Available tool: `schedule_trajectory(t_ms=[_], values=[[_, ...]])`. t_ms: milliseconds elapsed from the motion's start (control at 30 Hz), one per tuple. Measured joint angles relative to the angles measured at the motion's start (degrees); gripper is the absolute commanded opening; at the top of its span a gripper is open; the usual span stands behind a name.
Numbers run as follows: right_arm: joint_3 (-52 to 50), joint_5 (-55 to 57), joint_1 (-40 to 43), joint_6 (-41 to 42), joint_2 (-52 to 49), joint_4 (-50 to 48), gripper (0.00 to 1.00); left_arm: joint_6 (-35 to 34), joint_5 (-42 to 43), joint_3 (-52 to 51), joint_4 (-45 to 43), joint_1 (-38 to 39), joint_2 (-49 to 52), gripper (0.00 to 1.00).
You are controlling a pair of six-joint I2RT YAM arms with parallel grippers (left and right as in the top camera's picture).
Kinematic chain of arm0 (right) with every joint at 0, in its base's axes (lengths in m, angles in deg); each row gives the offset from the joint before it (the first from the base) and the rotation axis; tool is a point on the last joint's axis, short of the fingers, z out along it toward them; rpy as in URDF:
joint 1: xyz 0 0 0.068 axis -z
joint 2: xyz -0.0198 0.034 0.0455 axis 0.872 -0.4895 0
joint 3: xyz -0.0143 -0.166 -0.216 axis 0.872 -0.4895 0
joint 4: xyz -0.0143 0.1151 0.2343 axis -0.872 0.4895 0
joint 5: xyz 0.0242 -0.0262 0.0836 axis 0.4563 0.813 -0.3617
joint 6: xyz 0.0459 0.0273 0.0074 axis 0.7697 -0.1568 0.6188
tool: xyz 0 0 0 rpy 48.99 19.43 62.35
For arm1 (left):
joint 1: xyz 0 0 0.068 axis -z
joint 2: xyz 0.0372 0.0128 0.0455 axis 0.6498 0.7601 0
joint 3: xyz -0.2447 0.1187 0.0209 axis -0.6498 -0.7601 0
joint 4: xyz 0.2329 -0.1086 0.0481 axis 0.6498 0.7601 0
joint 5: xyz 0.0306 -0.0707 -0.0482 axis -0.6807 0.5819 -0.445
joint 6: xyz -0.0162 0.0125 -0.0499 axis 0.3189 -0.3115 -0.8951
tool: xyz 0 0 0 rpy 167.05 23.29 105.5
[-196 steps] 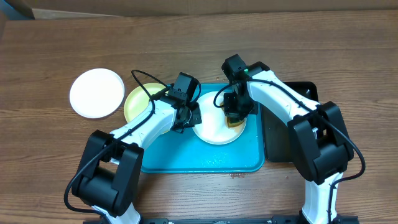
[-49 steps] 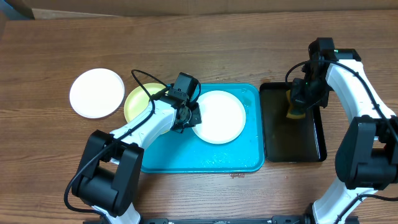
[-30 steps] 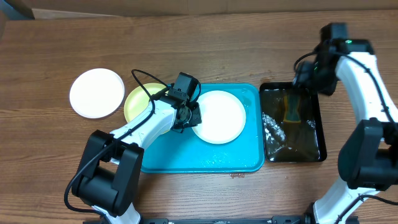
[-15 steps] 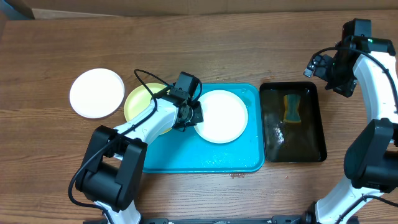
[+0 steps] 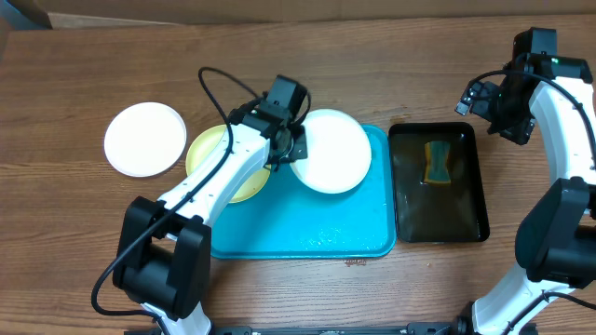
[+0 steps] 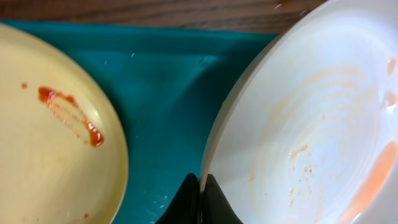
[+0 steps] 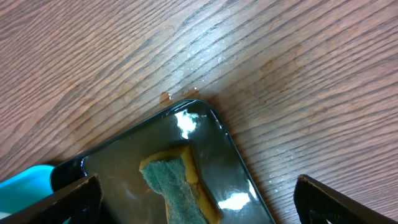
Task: Clean dirty plates on tray and stack at the side
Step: 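Lift the white plate by its rim with the left gripper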
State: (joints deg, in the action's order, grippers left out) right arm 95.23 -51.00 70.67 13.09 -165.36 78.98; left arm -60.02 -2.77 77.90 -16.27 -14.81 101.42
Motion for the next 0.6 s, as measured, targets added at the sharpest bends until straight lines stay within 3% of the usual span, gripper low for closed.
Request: schedule_trajectory(t_ms=[300, 600], values=[[0.0, -0.2, 1.3, 1.3, 0.0, -6.9, 1.0, 2.8, -7.8, 8.0, -1.2, 9.4, -0.1, 0.04], [0.0, -0.1, 11.8, 5.0, 0.0, -9.0, 1.0, 9.3, -22.1, 9.5, -8.4, 22.5, -0.1, 0.04]])
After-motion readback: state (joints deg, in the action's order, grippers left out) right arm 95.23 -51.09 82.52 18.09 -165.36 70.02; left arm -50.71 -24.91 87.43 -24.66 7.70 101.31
